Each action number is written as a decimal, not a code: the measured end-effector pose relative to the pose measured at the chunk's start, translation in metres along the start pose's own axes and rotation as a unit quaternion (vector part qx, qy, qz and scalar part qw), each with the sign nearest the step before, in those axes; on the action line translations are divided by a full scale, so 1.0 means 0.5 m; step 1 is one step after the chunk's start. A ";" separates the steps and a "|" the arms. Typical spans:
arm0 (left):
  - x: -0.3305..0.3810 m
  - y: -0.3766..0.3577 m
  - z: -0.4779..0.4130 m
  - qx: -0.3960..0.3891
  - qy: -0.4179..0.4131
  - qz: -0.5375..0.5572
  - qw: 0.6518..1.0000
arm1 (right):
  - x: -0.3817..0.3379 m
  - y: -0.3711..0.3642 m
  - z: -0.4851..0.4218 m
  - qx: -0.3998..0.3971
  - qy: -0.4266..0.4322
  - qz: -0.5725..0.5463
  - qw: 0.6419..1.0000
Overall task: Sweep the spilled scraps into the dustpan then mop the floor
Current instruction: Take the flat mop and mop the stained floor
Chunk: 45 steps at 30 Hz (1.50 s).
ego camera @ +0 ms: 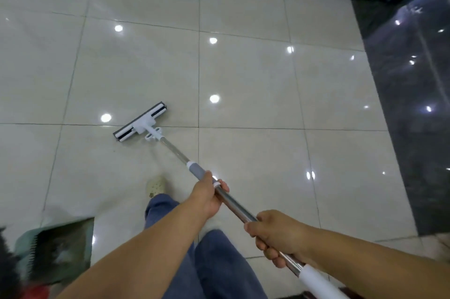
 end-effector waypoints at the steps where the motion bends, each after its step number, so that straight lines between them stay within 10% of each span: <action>1: -0.019 -0.014 0.002 -0.002 0.007 -0.012 1.000 | 0.016 0.007 0.011 0.008 0.000 -0.011 1.000; 14: 0.234 -0.111 -0.015 0.005 -0.016 -0.117 0.993 | -0.196 0.035 -0.090 0.049 0.010 -0.108 0.993; 34: 1.441 -0.326 -0.132 0.070 -0.104 -0.162 0.979 | -1.266 0.112 -0.623 0.025 0.096 -0.270 0.958; 45: 1.429 -0.405 -0.188 0.087 -0.095 -0.167 0.978 | -1.230 0.206 -0.671 0.003 0.087 -0.335 0.938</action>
Point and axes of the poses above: each hand's wrist, its own z-axis away from the middle knuckle, its own y-axis out of the back of the hand, x = y × z, the point moved 8 cm from there along -z, towards the middle knuckle, and after that the axes turned 11 degrees about y, right-handed, at the moved point
